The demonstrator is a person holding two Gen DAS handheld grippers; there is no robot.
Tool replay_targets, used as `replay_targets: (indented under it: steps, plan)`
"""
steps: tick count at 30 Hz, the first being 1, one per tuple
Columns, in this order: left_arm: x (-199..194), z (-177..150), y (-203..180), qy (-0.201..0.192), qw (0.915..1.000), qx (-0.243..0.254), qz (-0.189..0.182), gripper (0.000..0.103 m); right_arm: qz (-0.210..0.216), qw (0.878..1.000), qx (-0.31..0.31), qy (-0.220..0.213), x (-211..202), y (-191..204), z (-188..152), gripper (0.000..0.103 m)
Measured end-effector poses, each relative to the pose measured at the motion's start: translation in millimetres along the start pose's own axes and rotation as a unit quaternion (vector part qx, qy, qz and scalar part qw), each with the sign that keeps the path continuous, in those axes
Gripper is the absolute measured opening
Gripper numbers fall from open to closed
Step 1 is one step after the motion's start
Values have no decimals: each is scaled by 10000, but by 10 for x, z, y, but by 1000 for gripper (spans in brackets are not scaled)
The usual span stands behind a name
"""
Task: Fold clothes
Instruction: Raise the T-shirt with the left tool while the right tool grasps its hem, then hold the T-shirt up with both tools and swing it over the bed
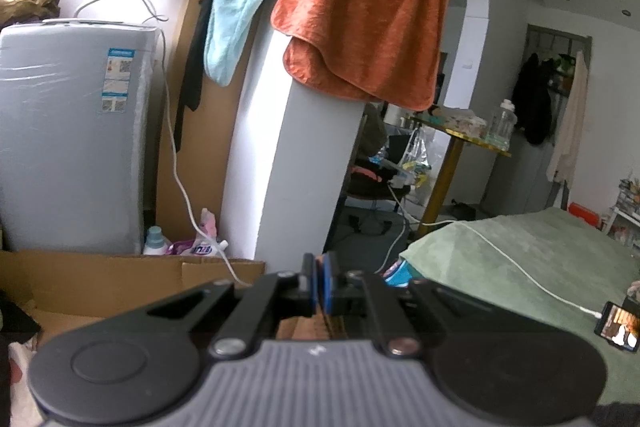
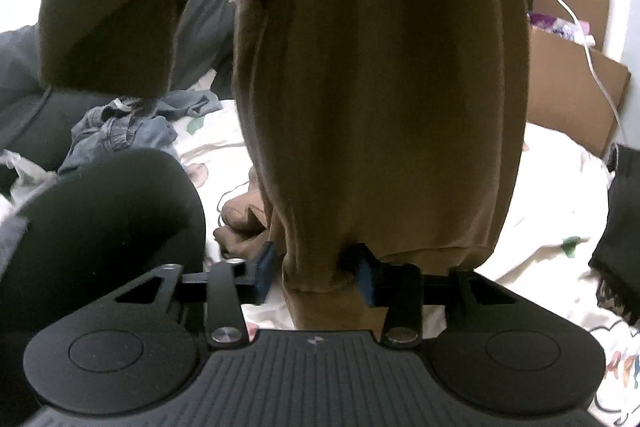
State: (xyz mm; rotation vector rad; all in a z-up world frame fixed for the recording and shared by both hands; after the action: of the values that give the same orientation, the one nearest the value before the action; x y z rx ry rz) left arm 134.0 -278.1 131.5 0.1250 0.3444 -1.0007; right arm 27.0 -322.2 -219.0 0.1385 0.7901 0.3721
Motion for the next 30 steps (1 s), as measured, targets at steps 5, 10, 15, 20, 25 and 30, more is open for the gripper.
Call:
replay_targets:
  steps: [5,10,15,20,25,30]
  plan:
    - [-75,-80,192,42,9998,-19,194,3,-32,9999,-103,-127,-45,-17,-46,7]
    - [-217,-254,598,189,9982,-102,564,3,-267,9991,-280,-152,-306,-60,117,6]
    - [-395,-533,1013,355,9949,-300,898,3,-547,9971,-527,-69,-534,-156,198,6]
    - [-599,-823,1302,489,9910,-453,1161,3,-839,9944,-633,54,-821,-302,288,4]
    - [-859,-1050,1576,632,9854,-559,1477,3,-1224,9891,-811,-85,-1247,-414,585,3]
    - [-1193,-1007,1726,427,9827,-705,1659,3,-1567,9821,-915,-510,-1728,-410,1066,3]
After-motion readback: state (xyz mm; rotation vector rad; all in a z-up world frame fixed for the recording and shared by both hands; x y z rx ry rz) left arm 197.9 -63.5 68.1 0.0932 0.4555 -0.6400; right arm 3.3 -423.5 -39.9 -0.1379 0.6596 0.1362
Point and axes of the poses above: each gripper's, at about its wrist camera, not at the fingertips, and x roughly the way its jaws point, y to its left, z to its top, the point moved 10 cm from there along x, roughly the way its jaws point, and after that the axes turned 11 degrees about x, right-handed, at the moved point
